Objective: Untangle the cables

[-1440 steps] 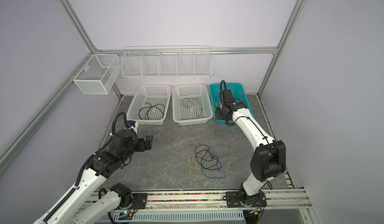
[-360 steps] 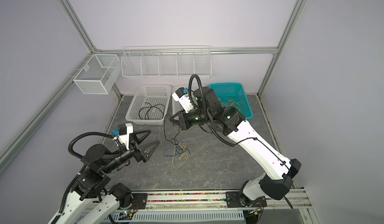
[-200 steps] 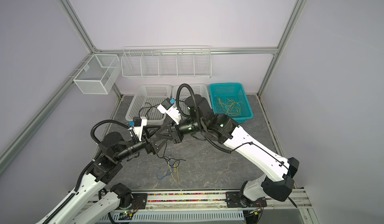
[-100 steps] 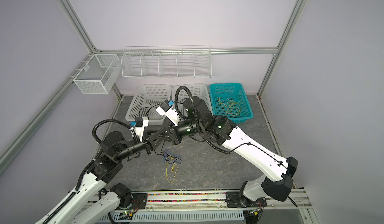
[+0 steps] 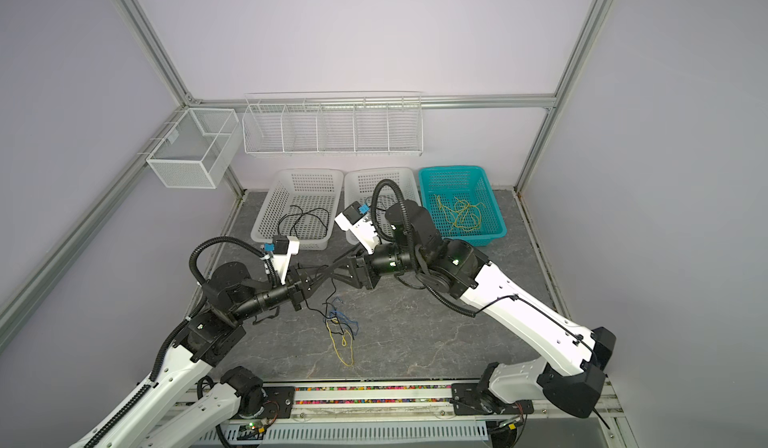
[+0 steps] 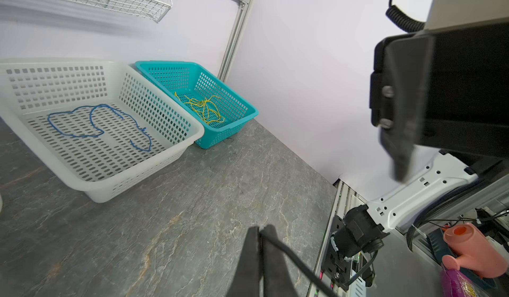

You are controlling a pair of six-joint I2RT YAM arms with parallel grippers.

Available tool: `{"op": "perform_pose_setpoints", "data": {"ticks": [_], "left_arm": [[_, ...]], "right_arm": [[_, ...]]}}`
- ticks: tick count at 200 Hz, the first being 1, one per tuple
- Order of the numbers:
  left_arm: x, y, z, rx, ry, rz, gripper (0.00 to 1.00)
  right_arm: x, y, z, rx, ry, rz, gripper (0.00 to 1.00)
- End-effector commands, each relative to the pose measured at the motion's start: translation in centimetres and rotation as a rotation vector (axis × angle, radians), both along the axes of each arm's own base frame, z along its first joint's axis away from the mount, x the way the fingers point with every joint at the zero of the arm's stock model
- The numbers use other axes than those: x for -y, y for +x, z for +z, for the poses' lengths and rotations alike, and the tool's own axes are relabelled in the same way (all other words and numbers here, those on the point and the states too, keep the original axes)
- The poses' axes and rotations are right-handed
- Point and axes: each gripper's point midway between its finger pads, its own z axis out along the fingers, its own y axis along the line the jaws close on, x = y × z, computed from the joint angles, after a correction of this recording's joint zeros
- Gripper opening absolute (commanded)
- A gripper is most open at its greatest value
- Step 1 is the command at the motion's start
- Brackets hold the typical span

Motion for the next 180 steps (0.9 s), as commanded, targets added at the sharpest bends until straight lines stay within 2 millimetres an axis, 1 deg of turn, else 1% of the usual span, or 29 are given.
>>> {"op": "perform_pose_setpoints", "data": {"ticks": [1, 10, 20, 40, 59, 79, 98, 118, 127, 128, 130, 135, 154, 180], "left_arm": [[-0.7, 0.2, 2.5, 0.012, -0.023, 0.048, 0.00], [-0.9, 0.2, 3.0, 0.000, -0.032, 0.062, 0.00], [-1.1, 0.4, 3.6, -0.015, -0.039, 0.084, 0.00], [-1.6, 0.7, 4.6, -0.045, -0.056, 0.125, 0.00], [-2.1, 1.0, 5.6, -0.064, -0.086, 0.163, 0.00], [-2.5, 1.1, 6.4, -0.068, -0.111, 0.189, 0.00], [-2.7, 1.1, 7.0, -0.071, -0.134, 0.200, 0.00], [-3.0, 0.9, 8.0, -0.066, -0.154, 0.203, 0.00], [-3.1, 0.7, 8.4, -0.060, -0.158, 0.200, 0.00], [-3.1, 0.6, 8.4, -0.060, -0.159, 0.199, 0.00], [-3.1, 0.5, 8.6, -0.058, -0.160, 0.198, 0.00], [-3.1, 0.5, 8.7, -0.057, -0.159, 0.198, 0.00], [-3.2, 0.1, 9.1, -0.058, -0.165, 0.186, 0.00], [-3.1, -0.3, 9.6, -0.060, -0.181, 0.167, 0.00]], "right_arm": [[3.1, 1.8, -0.6, 0.001, 0.018, -0.134, 0.58], [4.1, 1.9, -1.7, 0.011, 0.000, -0.158, 0.63], [4.8, 1.6, -3.1, 0.024, -0.030, -0.166, 0.65], [5.1, 0.8, -5.7, 0.009, -0.049, -0.140, 0.67], [4.1, -0.3, -8.2, -0.019, -0.039, -0.093, 0.67], [2.3, -1.8, -10.3, -0.005, -0.024, -0.039, 0.67], [0.7, -2.7, -12.2, 0.016, -0.066, -0.008, 0.66], [-0.1, -2.3, -14.7, 0.014, -0.107, -0.024, 0.64], [-0.3, -1.9, -15.1, 0.025, -0.114, -0.036, 0.63], [-0.2, -1.9, -15.8, 0.019, -0.126, -0.037, 0.63], [0.0, -1.9, -16.4, 0.017, -0.139, -0.040, 0.63], [0.0, -1.7, -17.0, 0.021, -0.151, -0.047, 0.63], [-0.2, -1.1, -18.4, 0.032, -0.172, -0.069, 0.62], [-1.4, -0.3, -19.9, 0.026, -0.185, -0.069, 0.59]]}}
